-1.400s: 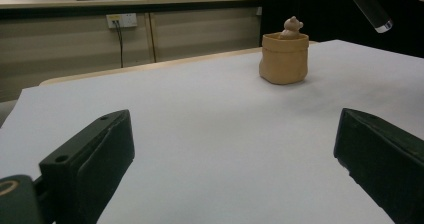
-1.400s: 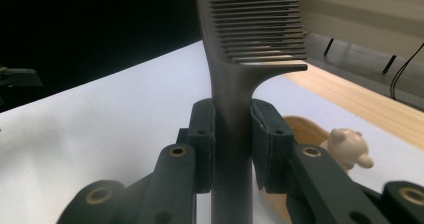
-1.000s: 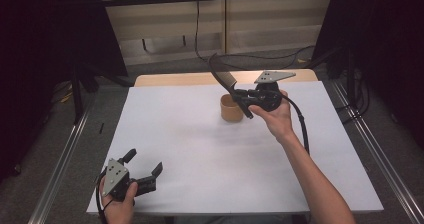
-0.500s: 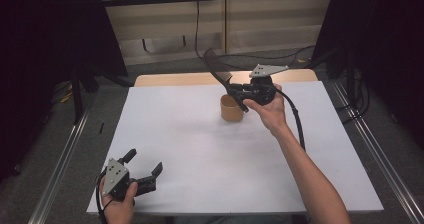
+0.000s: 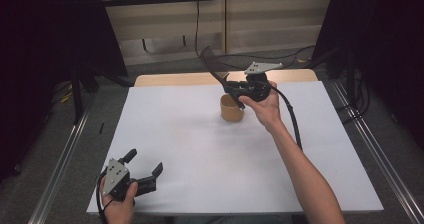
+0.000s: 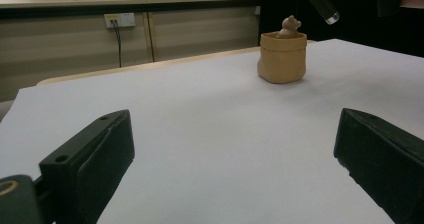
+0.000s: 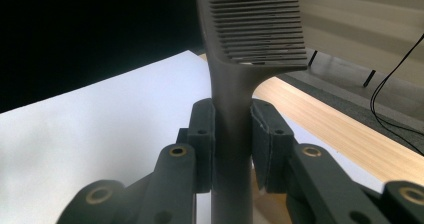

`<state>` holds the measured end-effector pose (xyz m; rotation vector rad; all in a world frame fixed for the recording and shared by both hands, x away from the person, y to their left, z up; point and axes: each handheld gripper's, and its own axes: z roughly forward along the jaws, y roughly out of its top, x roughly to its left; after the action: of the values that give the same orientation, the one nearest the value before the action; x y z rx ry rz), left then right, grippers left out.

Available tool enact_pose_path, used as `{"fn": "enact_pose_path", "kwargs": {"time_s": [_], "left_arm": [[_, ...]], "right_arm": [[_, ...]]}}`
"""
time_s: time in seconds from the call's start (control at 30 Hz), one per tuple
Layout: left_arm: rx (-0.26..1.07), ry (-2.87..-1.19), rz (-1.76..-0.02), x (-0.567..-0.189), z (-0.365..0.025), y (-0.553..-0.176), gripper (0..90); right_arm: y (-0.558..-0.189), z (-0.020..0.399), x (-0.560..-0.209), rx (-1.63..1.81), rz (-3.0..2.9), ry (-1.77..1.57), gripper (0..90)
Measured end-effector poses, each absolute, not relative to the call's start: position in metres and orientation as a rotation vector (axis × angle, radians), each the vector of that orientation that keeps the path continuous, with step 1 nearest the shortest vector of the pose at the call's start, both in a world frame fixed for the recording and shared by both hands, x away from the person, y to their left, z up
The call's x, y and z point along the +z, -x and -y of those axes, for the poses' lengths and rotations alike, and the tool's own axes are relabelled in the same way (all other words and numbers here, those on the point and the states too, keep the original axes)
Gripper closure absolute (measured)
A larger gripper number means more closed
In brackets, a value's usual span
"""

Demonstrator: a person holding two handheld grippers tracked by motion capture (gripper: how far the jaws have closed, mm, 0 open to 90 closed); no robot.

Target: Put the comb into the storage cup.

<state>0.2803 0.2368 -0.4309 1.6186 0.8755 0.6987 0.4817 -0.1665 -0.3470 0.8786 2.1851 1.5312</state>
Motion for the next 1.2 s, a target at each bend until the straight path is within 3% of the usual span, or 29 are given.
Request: {"fn": "enact_pose_path", "kwargs": {"time_s": [1.2], "left_arm": [[0.698,-1.622,-0.876,-0.431,-0.239,-0.28,2.9]], "right_arm": [[-0.525,0.143,-0.374,1.515,-2.154,-0.94,72.4]]}}
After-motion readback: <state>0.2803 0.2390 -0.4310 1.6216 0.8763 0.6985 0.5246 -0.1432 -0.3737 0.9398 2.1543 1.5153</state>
